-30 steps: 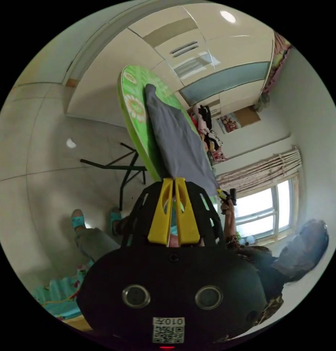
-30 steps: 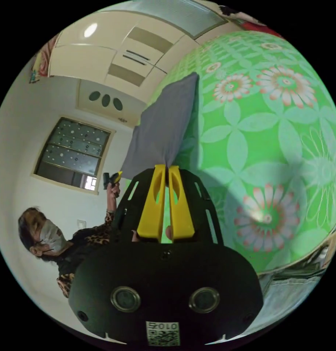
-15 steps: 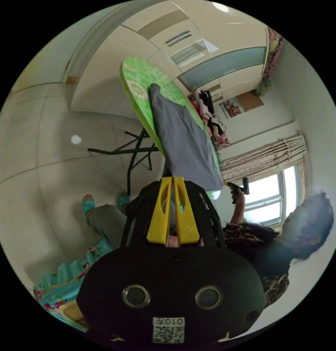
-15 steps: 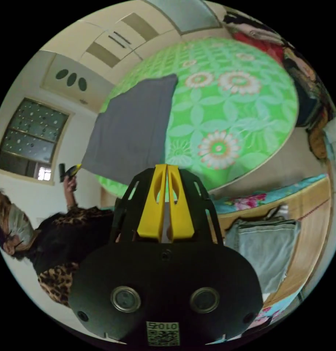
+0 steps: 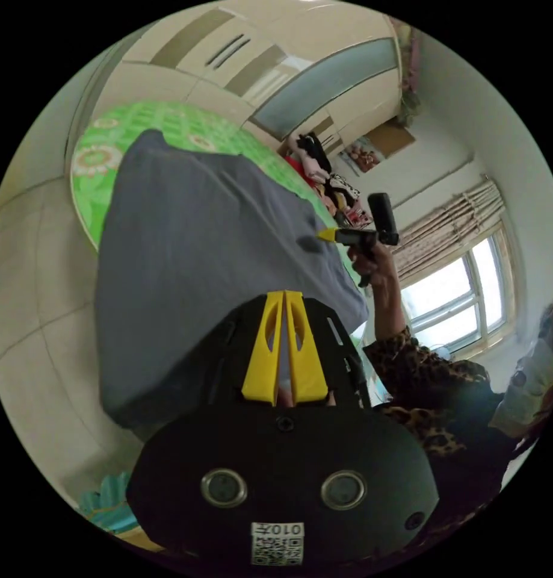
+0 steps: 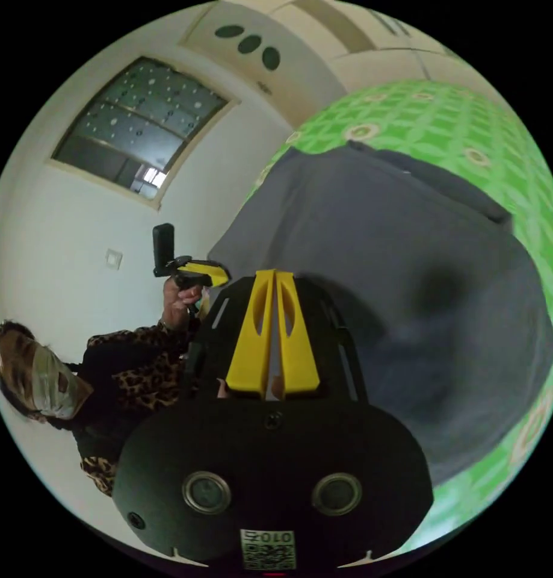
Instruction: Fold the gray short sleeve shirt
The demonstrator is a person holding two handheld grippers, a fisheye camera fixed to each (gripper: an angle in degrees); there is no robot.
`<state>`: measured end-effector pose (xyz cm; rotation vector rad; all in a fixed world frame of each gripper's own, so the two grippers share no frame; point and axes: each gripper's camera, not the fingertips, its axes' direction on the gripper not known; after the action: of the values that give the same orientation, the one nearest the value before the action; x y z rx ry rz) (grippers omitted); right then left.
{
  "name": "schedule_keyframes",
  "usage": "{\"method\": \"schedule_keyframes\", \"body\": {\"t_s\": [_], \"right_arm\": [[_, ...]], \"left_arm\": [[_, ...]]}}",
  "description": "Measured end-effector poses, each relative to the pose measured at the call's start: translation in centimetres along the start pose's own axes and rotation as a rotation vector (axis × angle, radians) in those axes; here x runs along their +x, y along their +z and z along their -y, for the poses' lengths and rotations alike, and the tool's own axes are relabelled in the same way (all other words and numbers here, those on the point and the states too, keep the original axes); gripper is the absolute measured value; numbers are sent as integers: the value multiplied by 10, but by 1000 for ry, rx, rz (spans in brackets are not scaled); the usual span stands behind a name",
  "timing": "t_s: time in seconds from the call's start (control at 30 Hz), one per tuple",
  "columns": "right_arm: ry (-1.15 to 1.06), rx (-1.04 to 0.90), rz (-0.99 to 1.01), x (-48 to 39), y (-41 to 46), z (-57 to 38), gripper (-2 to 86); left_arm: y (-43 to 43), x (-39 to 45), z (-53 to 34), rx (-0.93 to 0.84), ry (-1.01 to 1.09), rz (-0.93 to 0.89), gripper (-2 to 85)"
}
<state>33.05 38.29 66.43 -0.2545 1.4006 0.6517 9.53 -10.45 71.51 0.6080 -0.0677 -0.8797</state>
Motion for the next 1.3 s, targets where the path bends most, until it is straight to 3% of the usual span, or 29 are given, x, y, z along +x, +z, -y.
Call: {"method": "schedule_keyframes", "body": {"t_s": [0.1, 0.17, 0.33, 0.4, 0.53, 0.67, 0.73, 0.83, 0.9, 1.03, 1.17, 1.3], "right_arm": [[50, -137, -61, 26, 15, 22, 26], [97, -112, -11, 52, 0, 22, 26], [428, 331, 34, 123, -77, -26, 23], [350, 390, 82, 110, -79, -32, 23], [129, 63, 143, 72, -25, -2, 23], [190, 53, 70, 84, -34, 2, 24], [400, 256, 98, 123, -71, -28, 27], [532, 569, 117, 128, -112, -90, 31], [542, 625, 96, 119, -129, -123, 35], [549, 629, 168, 98, -152, -205, 82], [593, 548, 108, 74, -155, -271, 130], [577, 529, 169, 57, -150, -323, 142]], "left_arm": [[5, -13, 2, -5, -35, -24, -2], [-6, -21, 4, 6, -52, -50, -2], [-15, -21, 17, 3, -37, -76, -3], [-18, -21, 24, -5, -36, -82, -3], [-24, -16, 36, -2, -35, -89, -4], [-32, -7, 46, 5, -44, -92, -3], [-37, -2, 50, 1, -42, -84, -3], [-42, 4, 58, -9, -44, -95, -2], [-44, 8, 63, -13, -44, -105, -2], [-54, 35, 69, 15, -29, -97, 2], [-62, 119, 72, 58, 199, -156, 16], [-28, 211, 76, 5, 396, -108, 46]]}}
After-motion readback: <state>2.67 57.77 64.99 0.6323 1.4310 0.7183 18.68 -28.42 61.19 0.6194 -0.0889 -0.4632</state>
